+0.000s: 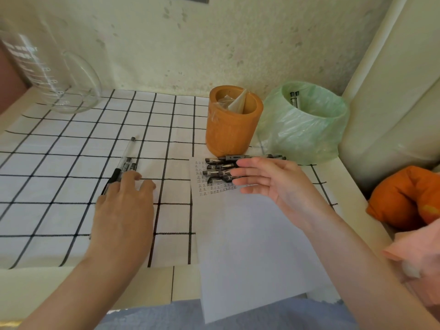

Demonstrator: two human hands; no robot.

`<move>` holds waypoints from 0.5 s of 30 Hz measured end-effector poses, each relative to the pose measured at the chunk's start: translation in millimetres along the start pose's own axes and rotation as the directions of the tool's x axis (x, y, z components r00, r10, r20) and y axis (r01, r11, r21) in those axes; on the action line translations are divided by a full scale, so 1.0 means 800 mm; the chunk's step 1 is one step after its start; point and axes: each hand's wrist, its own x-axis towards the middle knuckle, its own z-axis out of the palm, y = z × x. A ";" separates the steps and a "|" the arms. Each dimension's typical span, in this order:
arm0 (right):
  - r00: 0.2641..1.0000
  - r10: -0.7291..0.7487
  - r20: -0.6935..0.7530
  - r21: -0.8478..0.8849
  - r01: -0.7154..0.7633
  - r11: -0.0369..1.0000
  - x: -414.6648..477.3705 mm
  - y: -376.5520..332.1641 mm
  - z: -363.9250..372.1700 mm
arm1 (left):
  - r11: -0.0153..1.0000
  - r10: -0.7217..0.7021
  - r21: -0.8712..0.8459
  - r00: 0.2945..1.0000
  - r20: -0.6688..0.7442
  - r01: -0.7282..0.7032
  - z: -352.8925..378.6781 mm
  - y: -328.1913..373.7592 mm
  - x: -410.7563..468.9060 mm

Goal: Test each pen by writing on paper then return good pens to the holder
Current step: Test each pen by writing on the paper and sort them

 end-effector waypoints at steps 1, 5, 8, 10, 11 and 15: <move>1.000 -0.001 -0.003 -0.011 0.001 1.000 -0.001 0.000 -0.001 | 1.000 -0.007 0.003 1.000 -0.001 0.007 -0.001 -0.001 0.001; 0.999 -0.007 -0.031 -0.037 0.006 0.999 -0.004 0.000 -0.006 | 0.998 -0.070 0.006 0.998 0.001 0.070 -0.004 -0.007 0.004; 0.996 -0.023 -0.084 -0.107 0.013 0.994 -0.004 0.000 -0.013 | 0.998 -0.059 0.013 0.998 -0.032 0.059 -0.005 -0.006 0.003; 0.991 -0.047 -0.123 -0.289 0.010 0.957 -0.004 0.004 -0.021 | 0.998 -0.065 0.017 0.998 -0.024 0.065 -0.004 -0.006 0.002; 0.990 -0.056 -0.132 -0.383 0.001 0.924 -0.004 0.006 -0.024 | 0.998 -0.067 0.012 0.998 -0.020 0.067 -0.004 -0.006 0.002; 0.994 0.001 -0.109 -0.542 -0.060 0.838 -0.008 0.016 -0.034 | 0.994 -0.102 -0.032 0.994 -0.037 0.101 -0.005 -0.004 0.005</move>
